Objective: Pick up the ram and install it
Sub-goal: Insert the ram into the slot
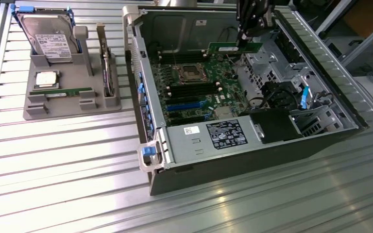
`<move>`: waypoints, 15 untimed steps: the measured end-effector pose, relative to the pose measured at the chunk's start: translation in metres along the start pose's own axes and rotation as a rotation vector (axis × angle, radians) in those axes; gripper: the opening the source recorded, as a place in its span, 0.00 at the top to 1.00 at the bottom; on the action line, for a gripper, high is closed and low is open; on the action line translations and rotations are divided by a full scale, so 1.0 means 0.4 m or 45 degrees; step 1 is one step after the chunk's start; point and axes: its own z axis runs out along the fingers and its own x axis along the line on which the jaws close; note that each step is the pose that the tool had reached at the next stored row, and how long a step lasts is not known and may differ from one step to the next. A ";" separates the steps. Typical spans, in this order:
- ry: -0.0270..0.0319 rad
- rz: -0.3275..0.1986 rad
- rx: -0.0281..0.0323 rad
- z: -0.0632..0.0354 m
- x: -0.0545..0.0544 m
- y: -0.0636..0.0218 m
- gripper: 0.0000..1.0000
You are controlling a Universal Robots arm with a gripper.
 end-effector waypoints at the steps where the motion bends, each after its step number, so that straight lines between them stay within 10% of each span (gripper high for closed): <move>1: -0.0002 0.000 0.0000 0.002 0.000 0.000 0.88; 15: -0.0001 0.000 0.0001 0.021 -0.001 0.001 0.88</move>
